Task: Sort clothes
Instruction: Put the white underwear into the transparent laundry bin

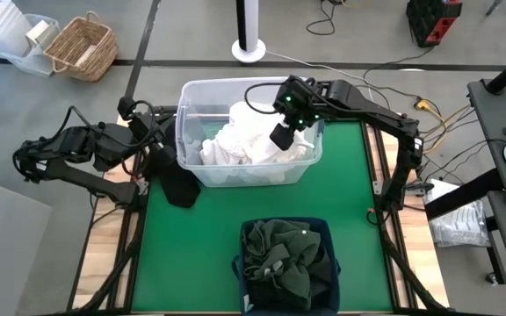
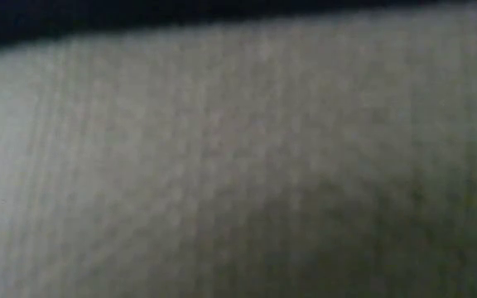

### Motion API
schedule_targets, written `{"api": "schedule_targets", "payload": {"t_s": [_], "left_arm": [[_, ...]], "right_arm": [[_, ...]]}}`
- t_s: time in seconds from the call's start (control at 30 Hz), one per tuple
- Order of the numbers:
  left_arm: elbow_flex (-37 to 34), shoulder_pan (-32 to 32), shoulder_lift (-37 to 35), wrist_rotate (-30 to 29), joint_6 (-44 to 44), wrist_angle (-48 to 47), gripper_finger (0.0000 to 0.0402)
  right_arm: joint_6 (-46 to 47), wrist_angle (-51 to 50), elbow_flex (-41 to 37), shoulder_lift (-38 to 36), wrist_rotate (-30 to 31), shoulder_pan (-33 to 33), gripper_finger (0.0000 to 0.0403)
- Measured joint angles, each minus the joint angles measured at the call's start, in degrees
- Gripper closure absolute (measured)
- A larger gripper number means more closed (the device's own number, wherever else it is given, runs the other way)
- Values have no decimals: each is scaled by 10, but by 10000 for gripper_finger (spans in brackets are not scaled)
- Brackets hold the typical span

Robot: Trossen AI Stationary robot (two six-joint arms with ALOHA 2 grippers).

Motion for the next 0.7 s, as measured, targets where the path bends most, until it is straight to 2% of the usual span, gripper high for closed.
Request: {"api": "schedule_targets", "payload": {"t_s": [0.47, 0.6, 0.7], "left_arm": [[0, 0, 0, 0, 0, 0, 401], [0, 0, 0, 0, 0, 0, 401], [0, 0, 0, 0, 0, 0, 401]], "right_arm": [[-12, -2, 128, -1, 0, 0, 158], [-16, 7, 141, -15, 0, 0, 185], [-3, -16, 141, -21, 0, -2, 233]]}}
